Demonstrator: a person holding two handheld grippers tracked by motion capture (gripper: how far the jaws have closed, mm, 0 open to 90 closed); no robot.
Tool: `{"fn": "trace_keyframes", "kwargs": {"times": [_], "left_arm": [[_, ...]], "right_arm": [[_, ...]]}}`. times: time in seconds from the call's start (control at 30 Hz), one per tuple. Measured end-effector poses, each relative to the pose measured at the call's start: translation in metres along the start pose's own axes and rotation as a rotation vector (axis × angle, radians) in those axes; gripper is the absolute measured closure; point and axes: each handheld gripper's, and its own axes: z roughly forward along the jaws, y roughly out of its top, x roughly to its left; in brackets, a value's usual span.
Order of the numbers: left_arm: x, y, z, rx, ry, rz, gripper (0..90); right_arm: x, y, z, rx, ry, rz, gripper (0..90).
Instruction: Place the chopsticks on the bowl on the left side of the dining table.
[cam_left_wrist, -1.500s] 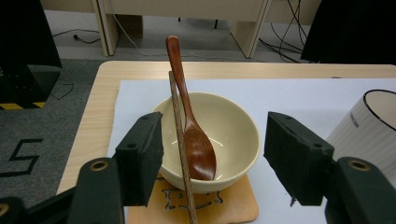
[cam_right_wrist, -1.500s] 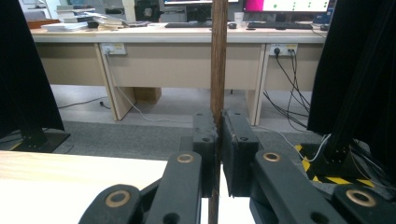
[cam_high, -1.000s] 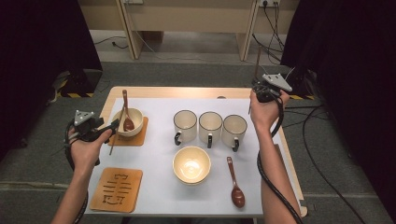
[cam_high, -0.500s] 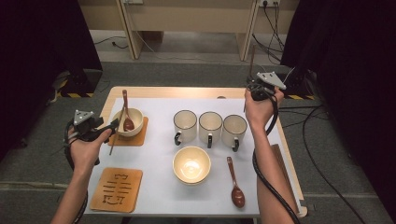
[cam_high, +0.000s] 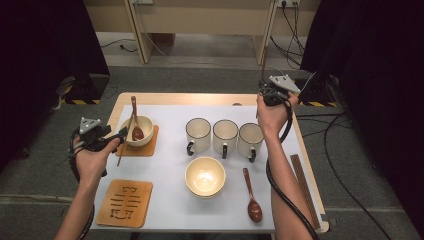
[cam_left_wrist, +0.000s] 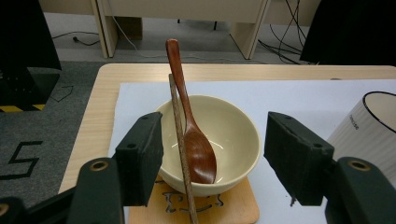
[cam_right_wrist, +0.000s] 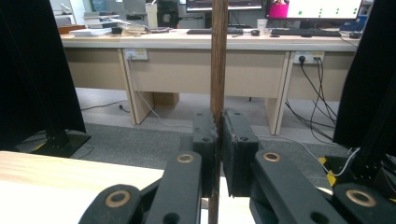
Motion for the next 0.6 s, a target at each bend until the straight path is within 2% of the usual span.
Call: {"fn": "trace_keyframes", "kwargs": {"times": [0.6], "left_arm": [[0.000, 0.001, -0.001, -0.008, 0.000, 0.000, 36.5]], "right_arm": [[0.013, 0.003, 0.007, -0.010, 0.019, -0.003, 84.8]]}}
